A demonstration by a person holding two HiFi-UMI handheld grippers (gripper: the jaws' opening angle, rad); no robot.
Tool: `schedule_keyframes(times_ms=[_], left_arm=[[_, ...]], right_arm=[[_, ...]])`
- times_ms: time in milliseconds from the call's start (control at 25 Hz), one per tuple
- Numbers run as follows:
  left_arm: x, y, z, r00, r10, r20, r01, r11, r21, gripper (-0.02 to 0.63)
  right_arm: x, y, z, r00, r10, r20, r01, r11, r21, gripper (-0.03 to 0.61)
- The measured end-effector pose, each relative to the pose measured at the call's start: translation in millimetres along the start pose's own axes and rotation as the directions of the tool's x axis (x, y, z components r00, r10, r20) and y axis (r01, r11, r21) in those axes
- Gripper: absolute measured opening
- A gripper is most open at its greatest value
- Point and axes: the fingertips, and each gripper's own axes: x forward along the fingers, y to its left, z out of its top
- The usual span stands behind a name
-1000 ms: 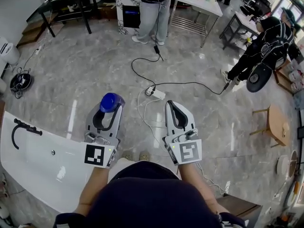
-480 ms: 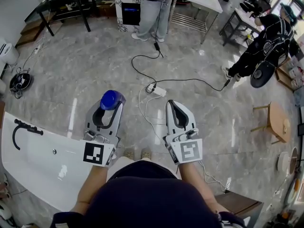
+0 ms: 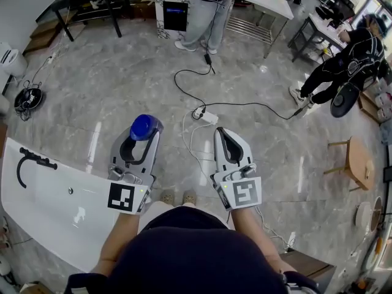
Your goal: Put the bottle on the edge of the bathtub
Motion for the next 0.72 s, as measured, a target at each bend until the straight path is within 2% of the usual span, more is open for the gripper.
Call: schedule_keyframes(times_ms=[120, 240, 400, 480, 560, 640, 720], left_arm=[[-10, 12, -1, 0.998, 0.065, 0.001, -0.065, 0.998, 0.011, 0.140], [-33, 35, -2, 0.986, 0.167, -0.011, -0.167, 0.986, 0.020, 0.140], [-80, 83, 3, 0.943, 0.331, -0.041, -0.329, 0.943, 0.043, 0.140], [-113, 108, 6, 0.905, 0.422, -0.049, -0.419, 0.906, 0.066, 0.140], [-151, 127, 7, 0.855, 0.516, -0.049, -0.512, 0.855, 0.085, 0.140], [-190, 141, 9, 0.789, 0.613, -0.031, -0.607, 0.786, 0.115, 0.140], [-226, 151, 13, 0.708, 0.706, -0.017, -0.697, 0.703, 0.139, 0.140]], right_arm=[[18, 12, -2, 0.997, 0.071, 0.009, -0.071, 0.997, 0.002, 0.000], [45, 40, -3, 0.984, 0.178, 0.023, -0.178, 0.984, 0.005, 0.000], [85, 104, 10, 0.937, 0.346, 0.050, -0.347, 0.938, 0.009, 0.000], [101, 144, 17, 0.900, 0.431, 0.068, -0.432, 0.902, 0.010, 0.000], [111, 185, 22, 0.854, 0.513, 0.086, -0.516, 0.857, 0.010, 0.000], [117, 224, 27, 0.792, 0.601, 0.111, -0.605, 0.796, 0.003, 0.000], [122, 262, 36, 0.711, 0.688, 0.146, -0.694, 0.720, -0.015, 0.000]])
